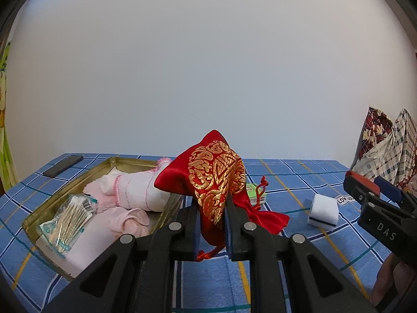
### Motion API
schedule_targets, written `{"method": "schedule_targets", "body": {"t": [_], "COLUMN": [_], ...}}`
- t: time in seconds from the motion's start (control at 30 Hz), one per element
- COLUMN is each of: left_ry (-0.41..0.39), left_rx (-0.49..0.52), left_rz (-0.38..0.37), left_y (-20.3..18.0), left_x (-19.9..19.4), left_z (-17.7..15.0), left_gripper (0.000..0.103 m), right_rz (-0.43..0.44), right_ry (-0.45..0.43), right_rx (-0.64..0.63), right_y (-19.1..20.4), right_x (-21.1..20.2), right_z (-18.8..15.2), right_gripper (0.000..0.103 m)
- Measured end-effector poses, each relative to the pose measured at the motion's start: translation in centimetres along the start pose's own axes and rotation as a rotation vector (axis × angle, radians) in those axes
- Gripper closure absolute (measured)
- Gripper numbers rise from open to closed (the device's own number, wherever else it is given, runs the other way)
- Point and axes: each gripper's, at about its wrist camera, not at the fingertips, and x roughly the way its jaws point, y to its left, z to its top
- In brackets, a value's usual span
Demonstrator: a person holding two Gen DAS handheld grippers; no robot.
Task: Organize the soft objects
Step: 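Carry the pouch with the left tool while the right tool carries the block toward the tray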
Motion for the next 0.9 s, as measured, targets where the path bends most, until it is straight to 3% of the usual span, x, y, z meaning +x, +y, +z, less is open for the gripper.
{"method": "schedule_targets", "body": {"t": [0.9], "left_ry": [-0.027], "left_rx": [-0.019], "left_rz": [0.044], "left_y": [2.7], "left_x": [-1.6], "left_z": [-0.1], "left_gripper": [0.087], "right_rz": [0.091], "right_ry": [0.0], "right_rx": [-0.038], "right_y": [4.4], "right_x": [-0.8], "right_z": [-0.7], "right_gripper": [0.022]}}
